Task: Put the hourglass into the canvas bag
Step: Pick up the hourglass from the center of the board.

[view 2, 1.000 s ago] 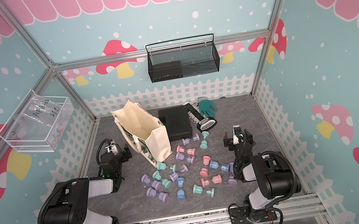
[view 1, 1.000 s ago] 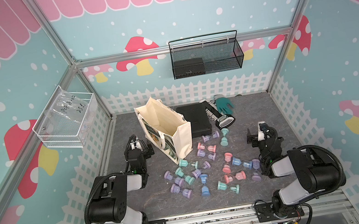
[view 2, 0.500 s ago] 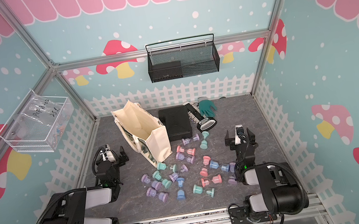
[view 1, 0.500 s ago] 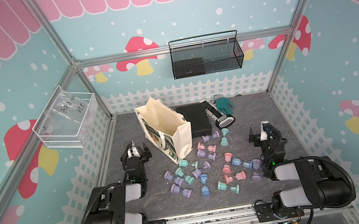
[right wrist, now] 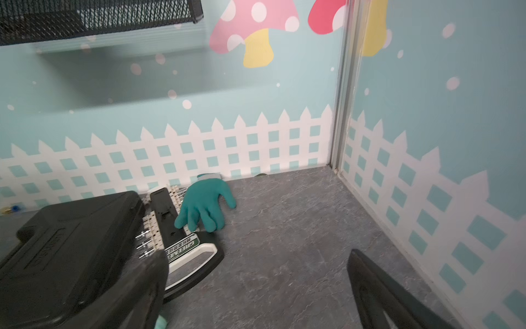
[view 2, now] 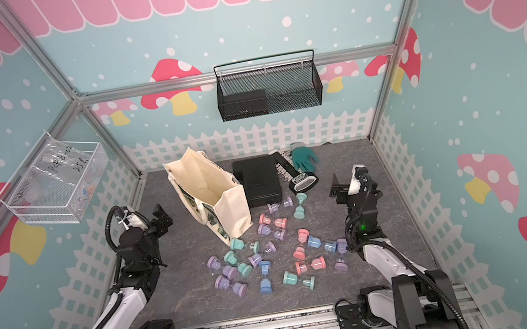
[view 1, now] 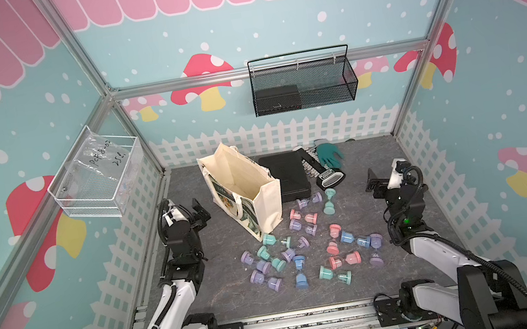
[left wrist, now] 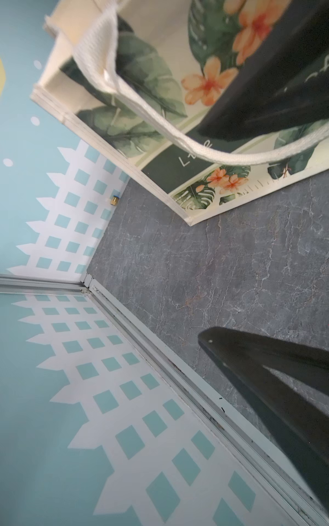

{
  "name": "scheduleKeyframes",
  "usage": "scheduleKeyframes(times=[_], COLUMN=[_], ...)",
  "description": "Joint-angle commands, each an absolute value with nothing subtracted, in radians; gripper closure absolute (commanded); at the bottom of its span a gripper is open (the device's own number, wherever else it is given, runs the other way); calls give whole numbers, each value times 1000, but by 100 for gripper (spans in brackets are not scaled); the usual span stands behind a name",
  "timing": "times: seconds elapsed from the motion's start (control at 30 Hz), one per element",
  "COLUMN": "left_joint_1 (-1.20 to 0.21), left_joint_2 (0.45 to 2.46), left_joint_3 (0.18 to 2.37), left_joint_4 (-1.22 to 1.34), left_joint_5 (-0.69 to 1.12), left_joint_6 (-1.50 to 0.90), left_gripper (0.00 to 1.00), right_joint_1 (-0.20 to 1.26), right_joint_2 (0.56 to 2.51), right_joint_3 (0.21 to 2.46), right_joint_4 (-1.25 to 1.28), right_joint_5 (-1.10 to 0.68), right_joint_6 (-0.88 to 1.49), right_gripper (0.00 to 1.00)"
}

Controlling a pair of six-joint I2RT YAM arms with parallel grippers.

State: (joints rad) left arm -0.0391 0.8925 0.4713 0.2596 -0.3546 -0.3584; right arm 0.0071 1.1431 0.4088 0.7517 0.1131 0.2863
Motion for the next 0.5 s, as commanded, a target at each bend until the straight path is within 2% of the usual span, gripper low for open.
scheduleKeyframes(times=[0.0,0.07,0.13,0.33,0.47], left_joint_1=[-29,-23,-21,-22,-48], left_joint_2=[824,777,759,731,683], left_joint_3=[462,449,475,545,558], left_joint_4=[90,76,7,-215,-364], left_joint_5=[-295,-284,-249,-177,-147], left_joint_6=[-506,-572,-599,-706,-782], left_gripper=[1,1,1,1,1], right_joint_1=[3,1,-1,0,13], right_joint_2=[1138,1098,1063,1089,1089], right_joint_3=[380,332,301,430,448], right_joint_4=[686,687,709,489,454], right_joint_5=[54,91,80,-73,-204], right_joint_6=[430,555,581,563,551], right_gripper=[0,0,0,0,0])
